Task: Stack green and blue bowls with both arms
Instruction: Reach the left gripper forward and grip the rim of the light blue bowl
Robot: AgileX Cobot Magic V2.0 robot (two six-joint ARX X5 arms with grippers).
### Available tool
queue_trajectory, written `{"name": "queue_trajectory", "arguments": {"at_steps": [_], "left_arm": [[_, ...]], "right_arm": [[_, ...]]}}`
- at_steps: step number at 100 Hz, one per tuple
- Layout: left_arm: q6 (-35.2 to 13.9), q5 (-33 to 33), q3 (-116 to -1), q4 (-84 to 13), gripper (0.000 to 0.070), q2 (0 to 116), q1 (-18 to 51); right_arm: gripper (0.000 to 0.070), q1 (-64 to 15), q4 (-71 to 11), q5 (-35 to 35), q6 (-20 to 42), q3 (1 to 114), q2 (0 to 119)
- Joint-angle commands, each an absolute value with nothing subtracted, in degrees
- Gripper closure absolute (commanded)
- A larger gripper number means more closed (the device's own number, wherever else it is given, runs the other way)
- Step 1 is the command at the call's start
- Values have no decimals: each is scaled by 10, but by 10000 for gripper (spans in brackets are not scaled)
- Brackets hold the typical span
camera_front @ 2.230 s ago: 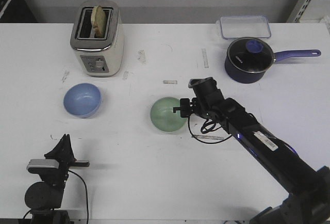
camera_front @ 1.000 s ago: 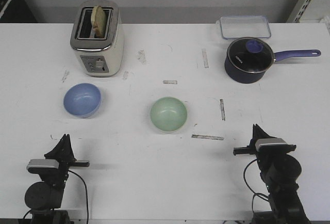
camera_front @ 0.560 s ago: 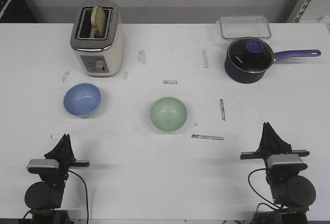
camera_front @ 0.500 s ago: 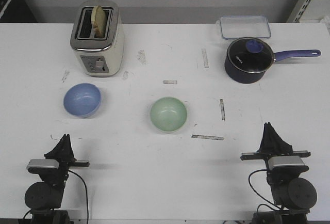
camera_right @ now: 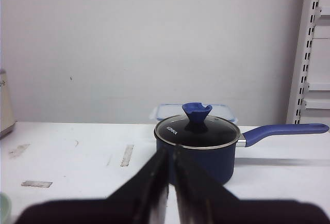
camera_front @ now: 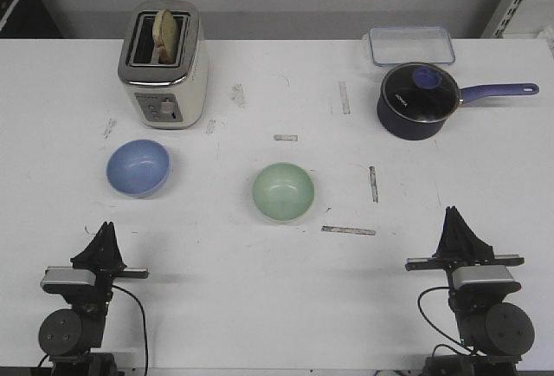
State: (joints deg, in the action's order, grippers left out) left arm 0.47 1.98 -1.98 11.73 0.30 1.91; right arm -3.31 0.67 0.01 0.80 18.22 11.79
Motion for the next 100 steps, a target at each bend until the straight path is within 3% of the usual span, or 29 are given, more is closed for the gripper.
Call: {"name": "queue_trajectory", "arguments": {"at_steps": [1,43,71,100], "left_arm": [[0,22,-24,107,699,3,19],[0,40,-164,-30,699,116,19],[4,39,-277,-65,699,292,19],[4,39,-424,-182,699,492,19]], "right_arm": [[693,-34,13,0,4,185,116],[692,-34,13,0,4,185,116],[693,-34,13,0,4,185,116],[693,-34,13,0,3,185,116]]}}
